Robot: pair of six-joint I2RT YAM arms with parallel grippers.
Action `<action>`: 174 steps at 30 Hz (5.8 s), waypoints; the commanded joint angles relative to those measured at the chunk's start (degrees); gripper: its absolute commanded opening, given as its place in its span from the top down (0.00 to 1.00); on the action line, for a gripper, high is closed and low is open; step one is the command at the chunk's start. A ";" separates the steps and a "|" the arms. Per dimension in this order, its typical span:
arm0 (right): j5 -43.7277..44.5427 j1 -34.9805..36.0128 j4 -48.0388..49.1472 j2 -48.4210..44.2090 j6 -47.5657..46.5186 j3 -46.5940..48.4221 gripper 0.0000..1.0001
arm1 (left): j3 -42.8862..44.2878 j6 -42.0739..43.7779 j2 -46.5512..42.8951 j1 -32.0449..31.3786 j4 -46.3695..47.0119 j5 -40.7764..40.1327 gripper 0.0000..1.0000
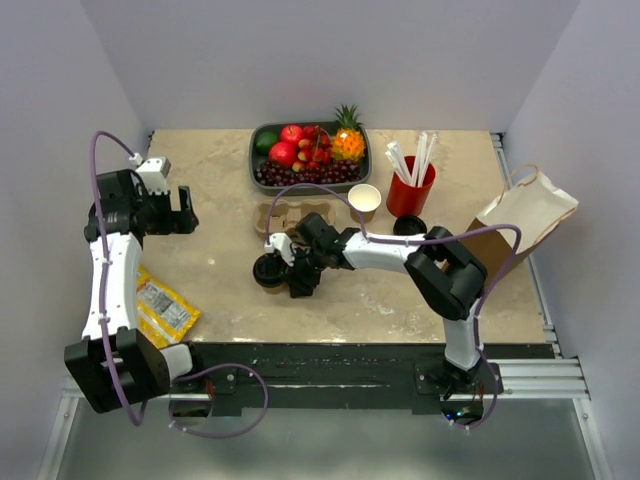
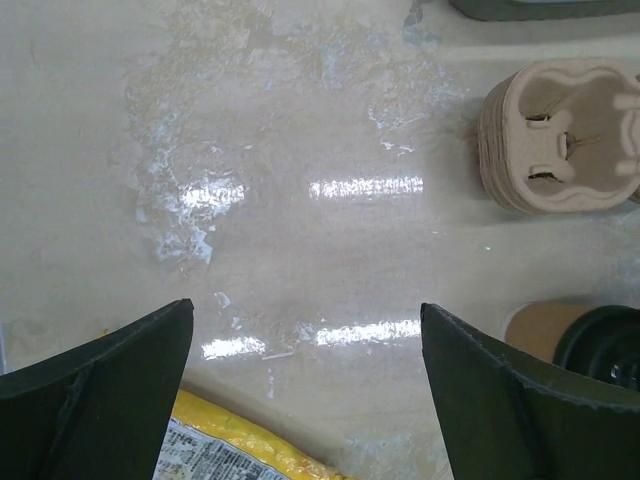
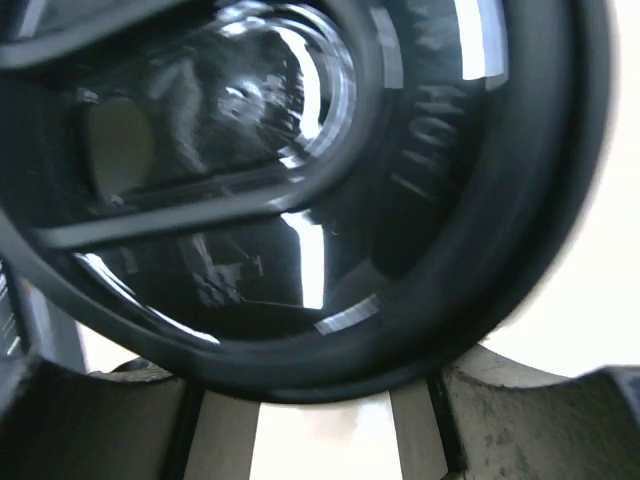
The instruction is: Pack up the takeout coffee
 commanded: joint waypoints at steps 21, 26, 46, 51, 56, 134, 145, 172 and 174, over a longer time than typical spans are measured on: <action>0.59 2.93 18.52 33.49 22.71 42.58 0.52 | 12.14 -0.79 -6.16 1.79 -9.18 -2.61 0.00; -1.96 2.93 16.69 26.22 20.45 37.95 0.49 | 13.98 -1.14 -7.13 1.79 -7.52 0.98 0.00; 5.57 -20.96 -24.09 -10.73 -23.31 22.12 0.52 | 8.80 -3.16 -1.60 -6.65 14.64 21.38 0.01; 8.14 -24.66 -25.42 -5.98 -27.98 22.81 0.50 | 12.23 -5.62 3.58 -6.47 16.48 22.44 0.00; 10.60 -24.93 -24.63 -2.46 -28.61 22.90 0.48 | 11.79 -6.41 4.20 -6.38 18.15 22.97 0.00; 20.79 -27.81 -24.74 -17.75 -6.64 4.89 0.70 | 8.89 -8.58 8.07 -11.58 22.54 18.74 0.08; 21.50 -35.12 -23.84 -9.23 -8.74 5.93 0.68 | 8.45 -7.74 6.58 -13.76 22.29 17.96 0.09; 20.63 -35.30 -24.36 -6.76 -9.98 7.96 0.88 | 8.80 -7.03 7.54 -15.26 22.46 17.25 0.09; 20.19 -35.39 -24.89 -7.46 -9.80 8.40 0.90 | 8.80 -7.03 7.54 -15.26 22.46 17.43 0.09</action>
